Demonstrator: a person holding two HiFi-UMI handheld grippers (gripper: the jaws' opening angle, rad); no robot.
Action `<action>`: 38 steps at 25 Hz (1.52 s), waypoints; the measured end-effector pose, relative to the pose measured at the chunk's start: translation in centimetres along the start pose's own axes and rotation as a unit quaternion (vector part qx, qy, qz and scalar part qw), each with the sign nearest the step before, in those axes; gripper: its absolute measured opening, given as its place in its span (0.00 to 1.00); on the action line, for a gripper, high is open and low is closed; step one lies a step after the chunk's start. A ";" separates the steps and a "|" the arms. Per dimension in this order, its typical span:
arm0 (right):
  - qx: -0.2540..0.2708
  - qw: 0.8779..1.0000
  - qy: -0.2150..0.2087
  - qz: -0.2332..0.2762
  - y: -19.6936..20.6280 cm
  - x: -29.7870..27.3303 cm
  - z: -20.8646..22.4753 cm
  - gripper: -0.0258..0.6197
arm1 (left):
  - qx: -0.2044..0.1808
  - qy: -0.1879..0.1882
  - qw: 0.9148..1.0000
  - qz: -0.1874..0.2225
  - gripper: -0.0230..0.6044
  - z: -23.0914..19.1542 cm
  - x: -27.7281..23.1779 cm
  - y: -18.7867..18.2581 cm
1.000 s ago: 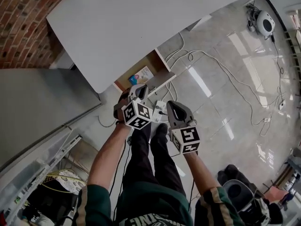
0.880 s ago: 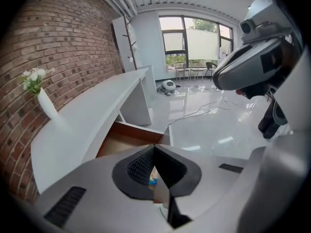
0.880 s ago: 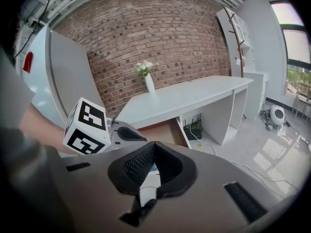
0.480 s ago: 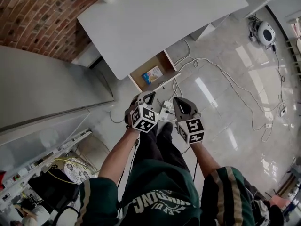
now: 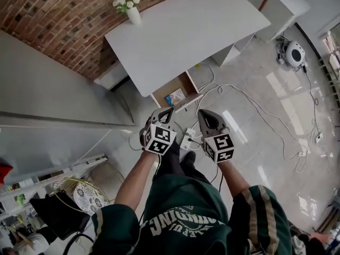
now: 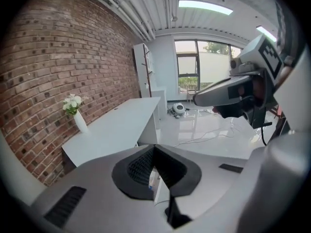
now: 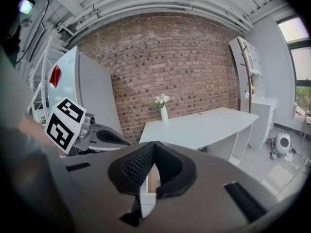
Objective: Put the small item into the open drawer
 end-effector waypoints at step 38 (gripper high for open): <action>0.057 0.997 -0.034 0.038 -4.9 2.7 -3.8 0.08 | -0.013 -0.050 0.997 0.056 0.06 -3.0 6.6 -5.2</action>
Point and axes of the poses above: the fingertips, and each gripper's own axes: x backward along the fingers, z to its right, y out of its underside, the point moved 4 cm from there along x, backward along the fingers, and after that the axes turned 13 degrees about -x, right-handed, at the moved point
